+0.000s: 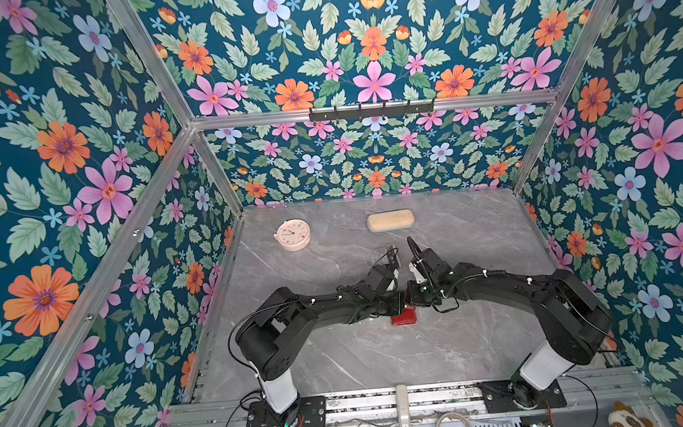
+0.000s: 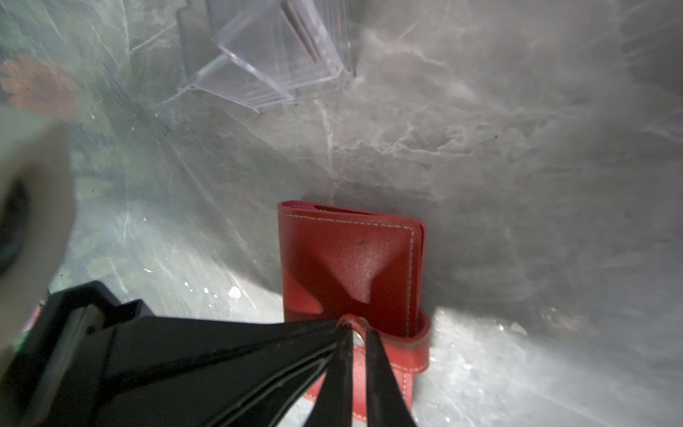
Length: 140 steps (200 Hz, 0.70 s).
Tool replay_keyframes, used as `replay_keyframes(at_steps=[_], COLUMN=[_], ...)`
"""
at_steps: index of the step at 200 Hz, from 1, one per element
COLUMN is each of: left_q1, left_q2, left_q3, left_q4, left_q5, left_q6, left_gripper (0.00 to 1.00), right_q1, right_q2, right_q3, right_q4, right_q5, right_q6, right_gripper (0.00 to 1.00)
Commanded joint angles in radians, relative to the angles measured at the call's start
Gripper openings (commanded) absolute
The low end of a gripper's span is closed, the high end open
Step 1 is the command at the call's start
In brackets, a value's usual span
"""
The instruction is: Put the credit cards into the card holder
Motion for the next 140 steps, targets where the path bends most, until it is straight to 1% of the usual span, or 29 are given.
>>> replay_keyframes(at_steps=[1,38,42,56,140], left_q1=[0.001,0.002,0.002,0.004,0.013], left_q2=[0.004,0.008,0.01,0.013,0.021], left_q3=[0.004,0.004,0.004,0.005,0.0], left_q4=[-0.005,-0.017,-0.018,-0.021,-0.043], left_q5=[-0.005,-0.015,-0.015,-0.016,-0.02], left_q6=[-0.008,-0.014,-0.014,-0.017,-0.042], left_gripper=[0.0,0.0,0.0,0.0,0.0], right_q1=[0.001,0.002,0.002,0.002,0.005], right_q2=[0.012,0.02,0.057,0.068,0.092], right_q3=[0.008,0.014,0.016,0.015,0.007], right_q4=[0.001,-0.006,-0.008,-0.013,-0.036], right_q5=[-0.004,-0.006,-0.005,-0.004,0.024], right_q6=[0.002,0.002,0.001,0.0,-0.005], right_gripper=[0.11,0.1,0.1,0.1,0.09])
